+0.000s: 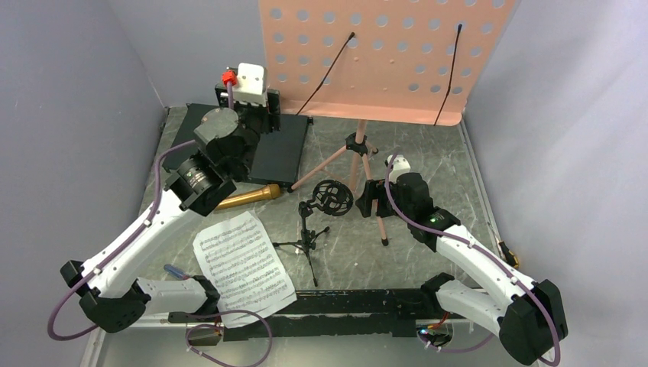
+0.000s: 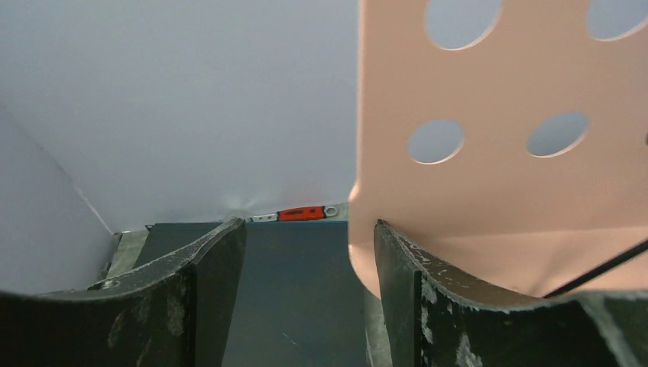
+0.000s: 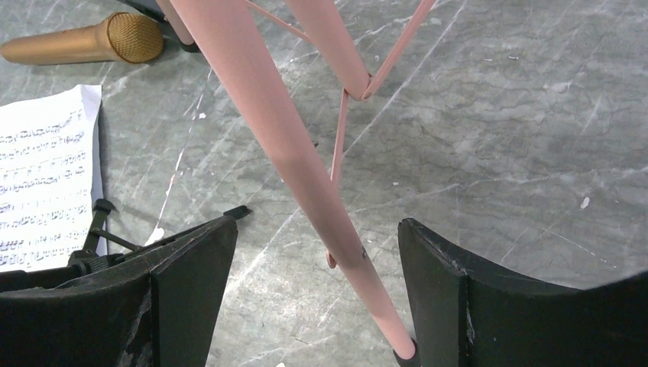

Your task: Set up the instrument practice props

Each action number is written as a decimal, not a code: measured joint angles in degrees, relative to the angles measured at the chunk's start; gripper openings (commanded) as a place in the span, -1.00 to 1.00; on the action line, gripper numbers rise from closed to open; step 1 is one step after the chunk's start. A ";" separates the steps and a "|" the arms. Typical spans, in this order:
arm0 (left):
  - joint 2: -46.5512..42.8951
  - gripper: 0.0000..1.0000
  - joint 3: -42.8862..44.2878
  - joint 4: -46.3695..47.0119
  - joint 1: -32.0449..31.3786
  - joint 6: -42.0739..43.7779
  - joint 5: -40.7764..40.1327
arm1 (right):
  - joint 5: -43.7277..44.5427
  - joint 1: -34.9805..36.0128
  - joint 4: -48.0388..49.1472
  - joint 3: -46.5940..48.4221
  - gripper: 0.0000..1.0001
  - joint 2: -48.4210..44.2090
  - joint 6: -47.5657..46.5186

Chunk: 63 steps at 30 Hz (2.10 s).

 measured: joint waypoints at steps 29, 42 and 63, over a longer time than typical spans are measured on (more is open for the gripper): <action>-25.27 0.87 -13.99 -22.34 2.03 -24.50 13.29 | -3.65 0.00 -1.25 -0.13 0.70 -6.64 0.37; -30.12 0.87 -44.19 -31.36 2.03 -51.95 18.03 | -3.96 0.00 -3.65 -2.38 0.73 -11.67 0.72; 15.78 0.53 -33.09 -36.44 12.74 -66.47 27.61 | -4.04 0.00 -6.54 -4.17 0.73 -11.50 1.46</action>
